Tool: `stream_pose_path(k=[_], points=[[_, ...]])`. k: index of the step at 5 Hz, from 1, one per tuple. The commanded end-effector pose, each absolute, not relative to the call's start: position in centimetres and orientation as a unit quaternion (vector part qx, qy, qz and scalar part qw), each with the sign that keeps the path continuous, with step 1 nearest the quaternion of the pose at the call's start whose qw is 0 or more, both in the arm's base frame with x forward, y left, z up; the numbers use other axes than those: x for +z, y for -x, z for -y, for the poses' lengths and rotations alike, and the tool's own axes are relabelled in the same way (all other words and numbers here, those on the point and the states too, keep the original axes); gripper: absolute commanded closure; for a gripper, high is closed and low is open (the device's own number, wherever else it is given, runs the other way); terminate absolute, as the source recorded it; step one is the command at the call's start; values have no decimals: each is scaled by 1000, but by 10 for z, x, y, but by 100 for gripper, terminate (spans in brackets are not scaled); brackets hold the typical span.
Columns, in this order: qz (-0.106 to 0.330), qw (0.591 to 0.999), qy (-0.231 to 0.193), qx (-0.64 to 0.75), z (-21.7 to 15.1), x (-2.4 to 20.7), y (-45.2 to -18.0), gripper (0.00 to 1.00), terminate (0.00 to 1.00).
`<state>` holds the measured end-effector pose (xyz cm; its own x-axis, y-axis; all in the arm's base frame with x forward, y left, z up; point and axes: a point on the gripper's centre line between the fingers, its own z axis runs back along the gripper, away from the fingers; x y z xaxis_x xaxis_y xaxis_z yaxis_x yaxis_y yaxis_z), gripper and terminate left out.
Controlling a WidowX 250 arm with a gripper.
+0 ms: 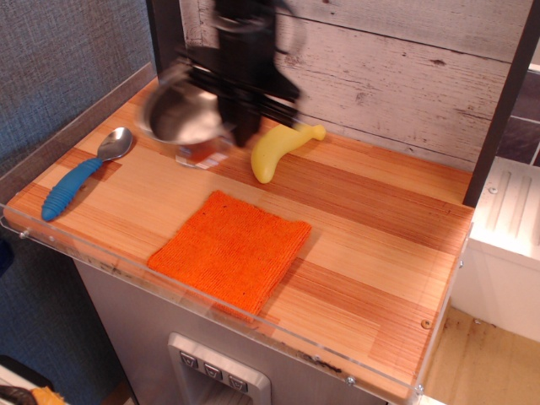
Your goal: Move the pot to the front right corner of the orange towel.
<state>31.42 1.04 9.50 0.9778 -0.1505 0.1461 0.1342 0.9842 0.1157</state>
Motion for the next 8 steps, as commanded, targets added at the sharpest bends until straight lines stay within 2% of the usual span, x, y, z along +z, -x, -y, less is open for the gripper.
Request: stream_pose_path(k=[1,2,3,4,5,6,8], points=[[125,979,-41,-155,80,108,-341,100,0],[110,977,-39,-180,130,89,-347,100,0],[82,975,-44,-200,154,62,-347,100,0],[51,977,-58,-201,152,38,-344,100,0],[43,979,-73,-183,133,35,-340,100,0],[61,983,-70,-158,113,48,-339,100,0],[43,986,-55,-149,100,34,-340,100,0]])
